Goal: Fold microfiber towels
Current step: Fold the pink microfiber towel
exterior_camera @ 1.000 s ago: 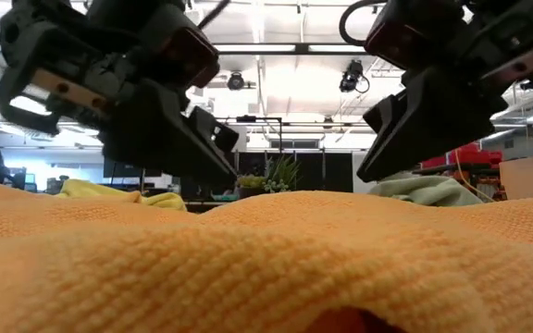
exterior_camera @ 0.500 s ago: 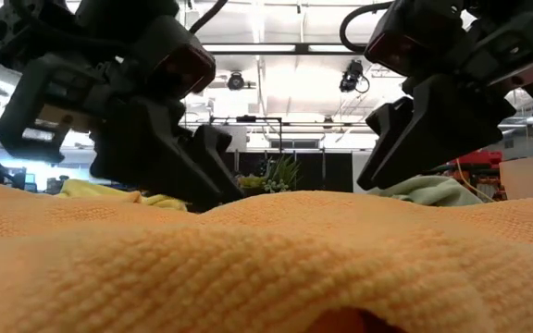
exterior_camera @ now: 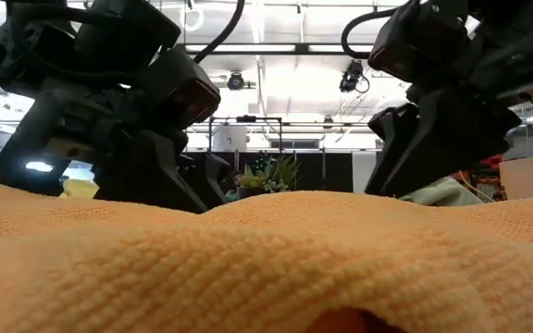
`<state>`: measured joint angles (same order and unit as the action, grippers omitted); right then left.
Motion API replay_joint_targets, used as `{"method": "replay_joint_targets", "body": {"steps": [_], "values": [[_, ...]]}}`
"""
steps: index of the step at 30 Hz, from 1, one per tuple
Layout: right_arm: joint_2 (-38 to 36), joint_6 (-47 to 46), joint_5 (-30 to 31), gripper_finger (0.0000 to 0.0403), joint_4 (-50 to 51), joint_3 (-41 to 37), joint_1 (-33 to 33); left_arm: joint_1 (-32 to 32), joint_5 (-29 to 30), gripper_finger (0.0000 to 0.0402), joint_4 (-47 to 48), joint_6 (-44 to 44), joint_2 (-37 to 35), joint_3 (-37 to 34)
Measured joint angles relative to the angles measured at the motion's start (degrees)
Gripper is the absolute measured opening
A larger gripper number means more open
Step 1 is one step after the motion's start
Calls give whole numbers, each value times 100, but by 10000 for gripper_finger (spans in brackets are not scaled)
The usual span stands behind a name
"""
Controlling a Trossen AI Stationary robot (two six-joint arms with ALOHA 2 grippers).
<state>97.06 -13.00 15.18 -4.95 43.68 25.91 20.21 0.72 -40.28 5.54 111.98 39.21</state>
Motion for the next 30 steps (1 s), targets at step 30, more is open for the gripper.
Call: {"method": "replay_joint_targets", "body": {"steps": [30], "values": [[435, -545, 61, 104, 350, 15, 17, -168, -76, 8, 517, 784, -2, -5]]}}
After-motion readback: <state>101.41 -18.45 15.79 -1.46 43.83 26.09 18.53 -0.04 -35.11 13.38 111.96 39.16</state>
